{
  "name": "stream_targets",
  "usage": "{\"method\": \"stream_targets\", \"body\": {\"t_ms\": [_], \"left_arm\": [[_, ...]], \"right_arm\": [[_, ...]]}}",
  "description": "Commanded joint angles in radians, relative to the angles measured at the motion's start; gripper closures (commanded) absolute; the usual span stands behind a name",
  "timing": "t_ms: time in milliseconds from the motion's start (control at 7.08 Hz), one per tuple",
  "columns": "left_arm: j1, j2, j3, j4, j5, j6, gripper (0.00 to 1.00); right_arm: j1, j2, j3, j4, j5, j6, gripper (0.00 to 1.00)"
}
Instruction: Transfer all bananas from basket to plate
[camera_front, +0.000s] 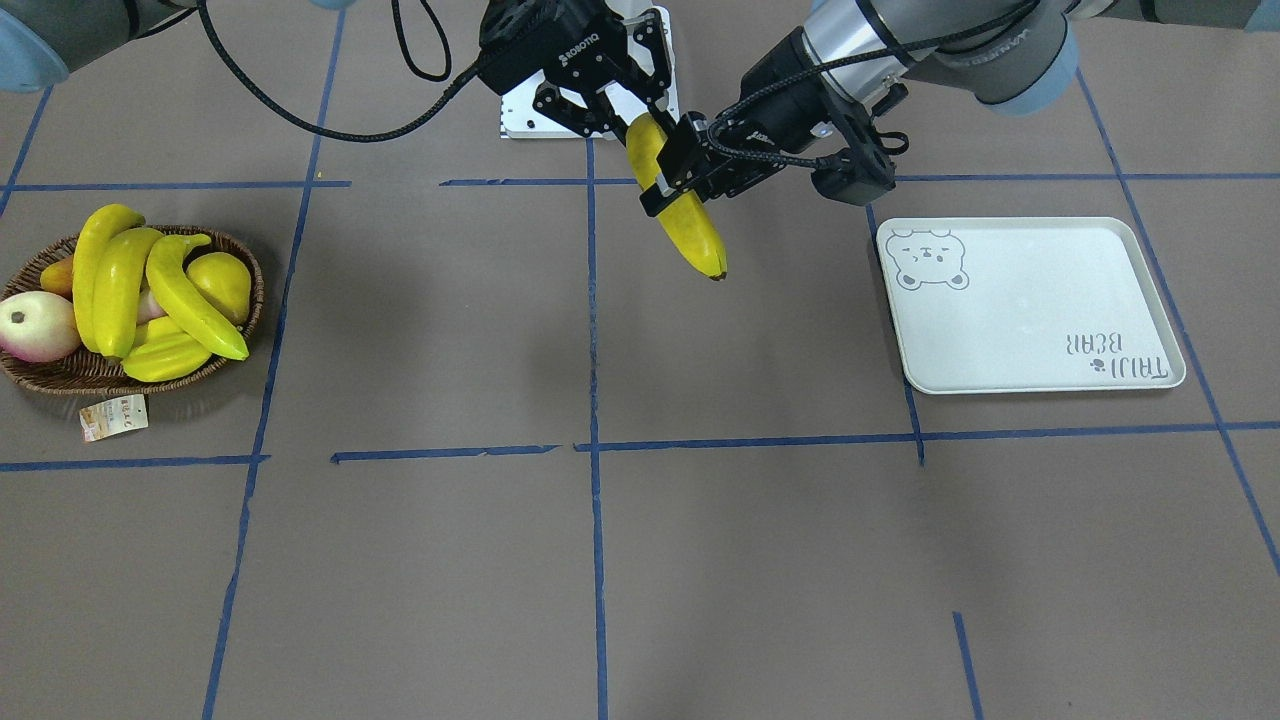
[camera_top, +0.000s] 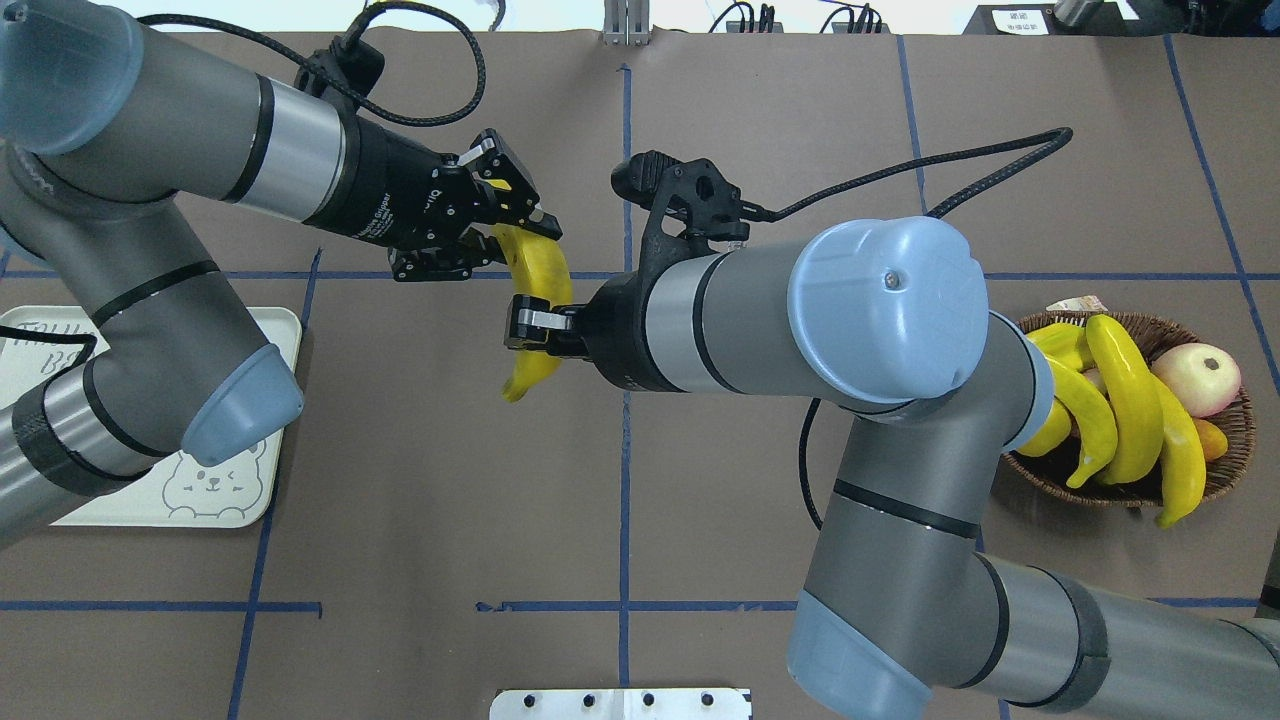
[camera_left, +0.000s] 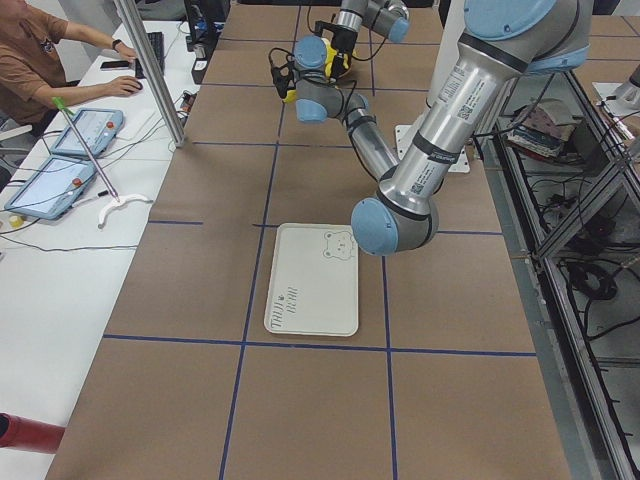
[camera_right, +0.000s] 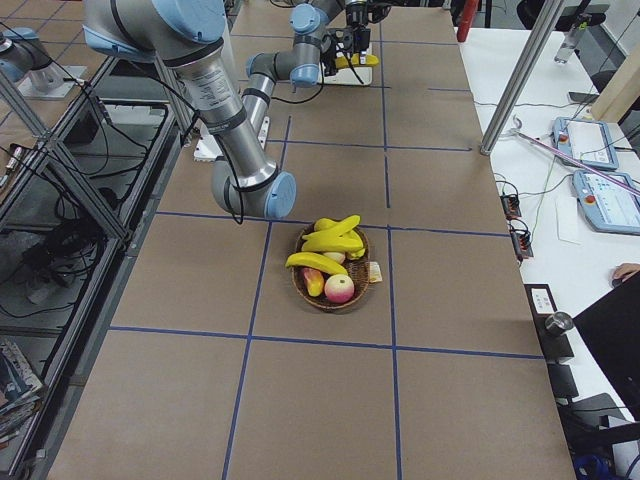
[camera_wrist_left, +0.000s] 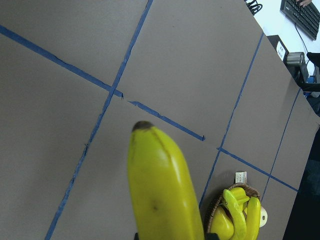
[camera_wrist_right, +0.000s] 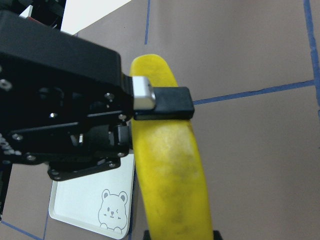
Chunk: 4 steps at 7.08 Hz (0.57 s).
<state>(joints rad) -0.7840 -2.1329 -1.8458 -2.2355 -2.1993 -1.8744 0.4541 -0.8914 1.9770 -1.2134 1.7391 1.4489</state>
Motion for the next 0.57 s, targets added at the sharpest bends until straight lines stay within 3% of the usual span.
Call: {"method": "stream_targets", "body": {"t_ms": [0,424], "left_arm": [[0.000,0.001,-0.001,0.002,0.000,0.008,1.00],[0.000,0.014,0.010,0.028,-0.005,0.005,1.00]], "right_arm": [[-0.015,0.002,0.012,0.000,-0.030,0.001,0.00],[-0.018,-0.021,0.074,-0.002,-0.030,-0.001,0.00]]}}
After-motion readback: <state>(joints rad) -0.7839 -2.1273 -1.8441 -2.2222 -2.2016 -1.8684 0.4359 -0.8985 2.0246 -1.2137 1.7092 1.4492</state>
